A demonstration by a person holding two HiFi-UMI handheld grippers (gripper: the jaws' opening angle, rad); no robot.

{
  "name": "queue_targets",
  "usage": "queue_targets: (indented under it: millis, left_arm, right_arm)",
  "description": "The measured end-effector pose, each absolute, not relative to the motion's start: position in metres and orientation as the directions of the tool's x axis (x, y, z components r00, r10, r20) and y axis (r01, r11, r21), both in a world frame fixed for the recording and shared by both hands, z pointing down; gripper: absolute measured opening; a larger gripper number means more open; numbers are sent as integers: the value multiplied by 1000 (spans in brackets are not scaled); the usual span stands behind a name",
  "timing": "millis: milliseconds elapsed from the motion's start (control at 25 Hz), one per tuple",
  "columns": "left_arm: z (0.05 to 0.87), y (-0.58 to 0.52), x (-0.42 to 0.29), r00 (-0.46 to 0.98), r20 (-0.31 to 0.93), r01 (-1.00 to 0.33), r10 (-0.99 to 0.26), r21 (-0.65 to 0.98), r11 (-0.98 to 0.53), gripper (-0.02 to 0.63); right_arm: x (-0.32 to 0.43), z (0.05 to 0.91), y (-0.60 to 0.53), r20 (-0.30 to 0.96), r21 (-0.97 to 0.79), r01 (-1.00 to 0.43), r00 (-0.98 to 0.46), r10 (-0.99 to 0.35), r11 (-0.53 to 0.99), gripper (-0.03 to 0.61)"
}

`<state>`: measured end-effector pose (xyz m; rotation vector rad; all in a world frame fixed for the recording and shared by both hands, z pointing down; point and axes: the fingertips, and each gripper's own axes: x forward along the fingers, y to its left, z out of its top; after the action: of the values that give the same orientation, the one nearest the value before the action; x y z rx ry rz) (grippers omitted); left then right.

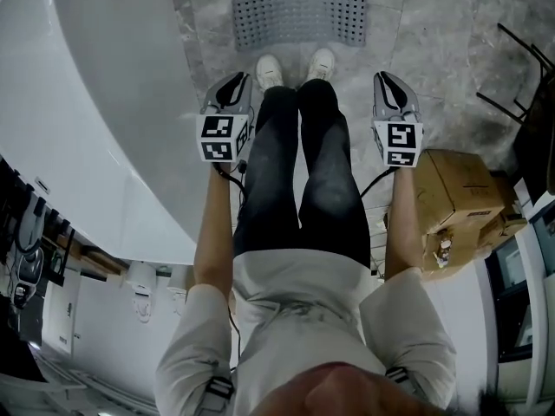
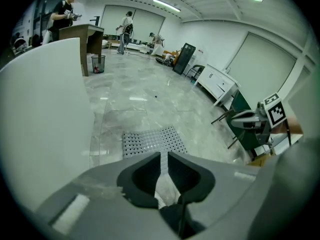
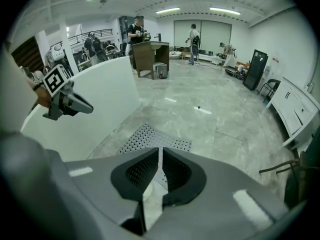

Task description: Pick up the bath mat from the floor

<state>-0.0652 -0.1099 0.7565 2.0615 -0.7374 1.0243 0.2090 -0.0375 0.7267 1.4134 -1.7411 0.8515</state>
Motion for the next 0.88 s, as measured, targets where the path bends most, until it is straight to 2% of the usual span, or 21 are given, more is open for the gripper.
queue_targets:
  millis: [760,880]
  left_arm:
    - [889,-113,-68,441,892,-760,-100,313,-570,69]
    - [908,-112,-72,431,898,-768,-94,310,-560,92]
  right_arm:
    - [228,859,-19,912,-85,-980,-149,-383,179,67]
    - [232,882,-14,920,-88,-980,-149,-362,179,77]
